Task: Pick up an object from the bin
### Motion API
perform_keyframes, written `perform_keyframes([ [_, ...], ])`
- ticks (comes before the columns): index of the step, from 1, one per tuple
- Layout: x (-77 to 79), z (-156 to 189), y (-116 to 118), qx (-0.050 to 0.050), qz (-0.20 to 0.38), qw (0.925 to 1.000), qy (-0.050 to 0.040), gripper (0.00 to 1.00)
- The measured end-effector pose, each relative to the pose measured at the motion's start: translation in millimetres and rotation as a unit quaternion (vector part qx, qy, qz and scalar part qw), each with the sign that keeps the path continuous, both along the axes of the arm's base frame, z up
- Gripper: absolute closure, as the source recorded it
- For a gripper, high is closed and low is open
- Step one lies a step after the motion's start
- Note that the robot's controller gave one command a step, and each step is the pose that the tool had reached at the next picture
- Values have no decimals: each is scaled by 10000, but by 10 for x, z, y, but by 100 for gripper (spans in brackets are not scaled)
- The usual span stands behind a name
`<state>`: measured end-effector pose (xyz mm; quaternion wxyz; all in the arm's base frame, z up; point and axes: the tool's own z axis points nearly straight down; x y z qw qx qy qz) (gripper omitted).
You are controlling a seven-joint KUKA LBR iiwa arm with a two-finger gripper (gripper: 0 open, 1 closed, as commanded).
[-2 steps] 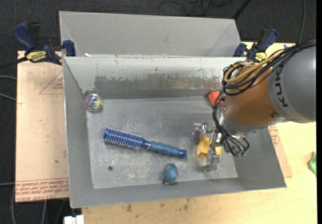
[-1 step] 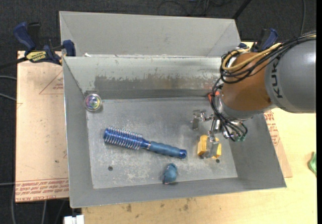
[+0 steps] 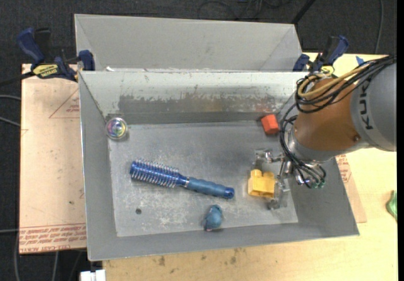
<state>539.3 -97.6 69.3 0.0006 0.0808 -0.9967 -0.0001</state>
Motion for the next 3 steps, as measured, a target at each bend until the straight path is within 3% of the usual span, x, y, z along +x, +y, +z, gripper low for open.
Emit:
perform_keyframes([
  [1, 11, 3, 21, 4, 23, 10000, -8, 100],
  [2, 195, 1227, 23, -7, -138, 9999, -68, 100],
  [3, 272, 1902, -86, -9, -189, 9998, -68, 100],
])
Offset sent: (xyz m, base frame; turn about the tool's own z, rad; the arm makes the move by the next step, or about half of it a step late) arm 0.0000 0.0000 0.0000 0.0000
